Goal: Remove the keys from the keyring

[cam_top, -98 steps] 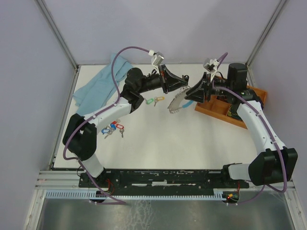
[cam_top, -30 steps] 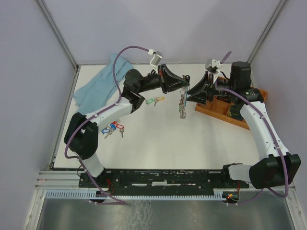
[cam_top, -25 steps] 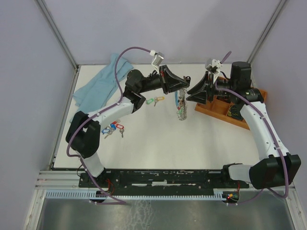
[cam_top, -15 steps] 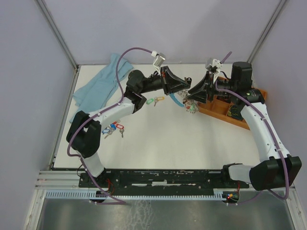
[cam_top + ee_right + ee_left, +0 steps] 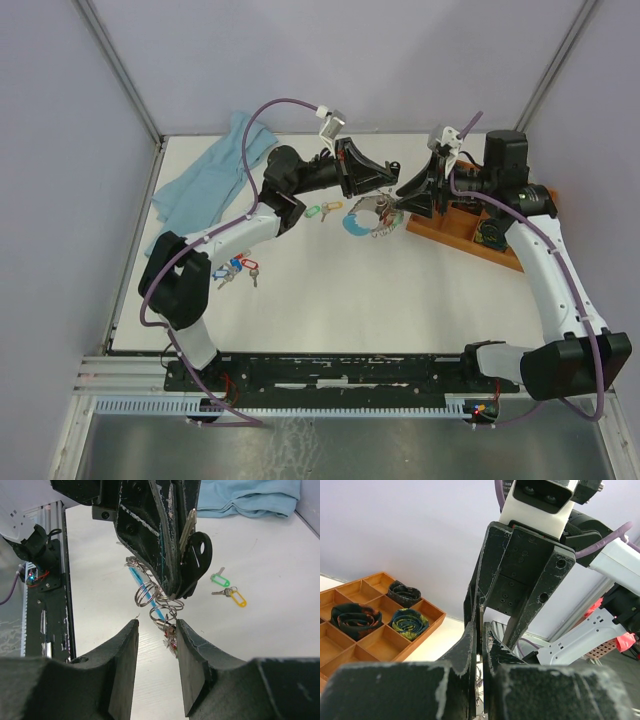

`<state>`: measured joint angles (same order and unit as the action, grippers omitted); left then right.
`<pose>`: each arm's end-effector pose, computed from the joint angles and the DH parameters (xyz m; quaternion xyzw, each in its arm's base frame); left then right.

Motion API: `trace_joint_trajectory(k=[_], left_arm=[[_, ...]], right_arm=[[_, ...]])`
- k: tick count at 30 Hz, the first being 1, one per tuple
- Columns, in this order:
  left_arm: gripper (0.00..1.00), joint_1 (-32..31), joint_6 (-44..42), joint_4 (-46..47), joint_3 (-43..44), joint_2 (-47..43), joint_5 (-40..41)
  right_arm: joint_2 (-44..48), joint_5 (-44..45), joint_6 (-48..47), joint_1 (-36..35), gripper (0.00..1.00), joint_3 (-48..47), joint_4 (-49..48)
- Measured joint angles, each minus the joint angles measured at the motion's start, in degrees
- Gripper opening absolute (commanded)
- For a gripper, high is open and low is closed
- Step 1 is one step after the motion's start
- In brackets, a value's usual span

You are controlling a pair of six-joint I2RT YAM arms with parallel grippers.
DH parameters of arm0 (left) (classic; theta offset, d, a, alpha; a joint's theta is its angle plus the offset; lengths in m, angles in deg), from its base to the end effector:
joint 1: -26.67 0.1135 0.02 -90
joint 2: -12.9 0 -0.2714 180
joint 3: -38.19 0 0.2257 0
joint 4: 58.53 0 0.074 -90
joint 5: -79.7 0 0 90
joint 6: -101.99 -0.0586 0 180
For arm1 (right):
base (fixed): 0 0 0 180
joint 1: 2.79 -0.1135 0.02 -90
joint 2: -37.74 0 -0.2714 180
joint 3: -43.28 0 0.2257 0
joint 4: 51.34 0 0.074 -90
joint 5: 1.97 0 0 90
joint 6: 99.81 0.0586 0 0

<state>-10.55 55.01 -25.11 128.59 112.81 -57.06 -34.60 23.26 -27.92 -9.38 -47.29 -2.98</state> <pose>0.2877 -0.2721 0.3898 0.3069 0.5167 -0.6613 0.4489 0.2300 0.0799 0.3930 -0.4176 0.6577 0.4195 0.4659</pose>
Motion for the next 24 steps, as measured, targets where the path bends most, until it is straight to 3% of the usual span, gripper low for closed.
trace_joint_trajectory(k=[24], left_arm=[[0.03, -0.8, 0.0, 0.0, 1.4, 0.8, -3.2]], right_arm=[[0.3, 0.4, -7.8, 0.1, 0.42, -2.0, 5.5]])
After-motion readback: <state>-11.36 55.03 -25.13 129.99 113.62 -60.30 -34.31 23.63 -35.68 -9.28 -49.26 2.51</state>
